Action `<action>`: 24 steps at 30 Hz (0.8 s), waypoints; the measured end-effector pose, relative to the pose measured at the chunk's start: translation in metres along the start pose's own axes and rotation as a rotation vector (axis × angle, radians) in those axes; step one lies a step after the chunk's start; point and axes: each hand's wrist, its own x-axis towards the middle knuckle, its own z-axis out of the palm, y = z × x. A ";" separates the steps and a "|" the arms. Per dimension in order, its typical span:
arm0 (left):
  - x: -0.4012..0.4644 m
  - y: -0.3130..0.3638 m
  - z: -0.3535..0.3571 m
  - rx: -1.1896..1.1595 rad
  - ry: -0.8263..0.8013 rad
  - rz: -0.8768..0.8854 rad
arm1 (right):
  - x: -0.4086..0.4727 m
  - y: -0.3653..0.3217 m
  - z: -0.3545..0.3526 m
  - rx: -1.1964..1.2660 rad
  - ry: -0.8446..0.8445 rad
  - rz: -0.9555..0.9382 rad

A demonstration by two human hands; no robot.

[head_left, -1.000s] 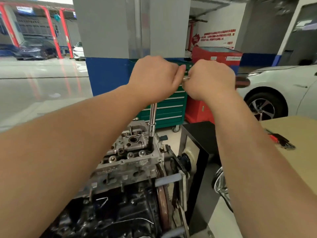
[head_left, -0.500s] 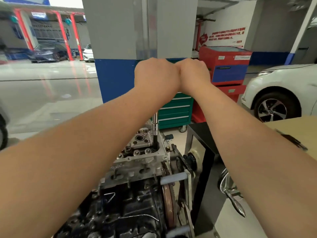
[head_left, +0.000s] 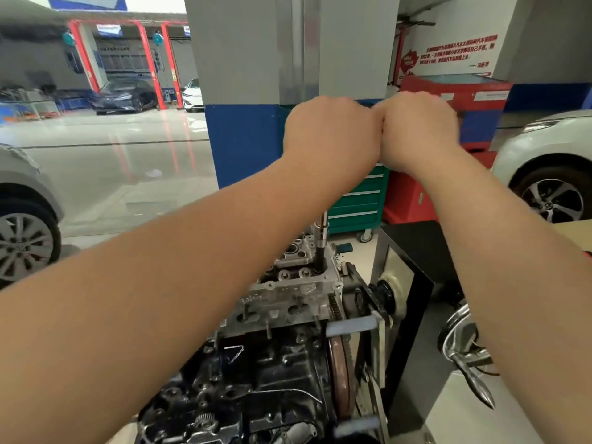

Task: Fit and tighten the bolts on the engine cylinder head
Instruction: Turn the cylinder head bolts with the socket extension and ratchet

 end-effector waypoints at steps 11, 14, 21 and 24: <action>0.008 -0.025 0.019 -0.366 0.111 0.339 | -0.027 0.012 -0.017 -0.197 0.016 0.121; 0.005 -0.026 0.018 -0.454 0.116 0.386 | -0.045 0.009 -0.019 -0.212 0.059 0.091; 0.003 0.002 0.008 0.086 -0.081 -0.039 | 0.027 -0.011 0.026 0.154 0.034 -0.145; 0.008 0.003 0.011 0.052 -0.116 -0.089 | 0.035 -0.016 0.038 0.190 0.046 -0.115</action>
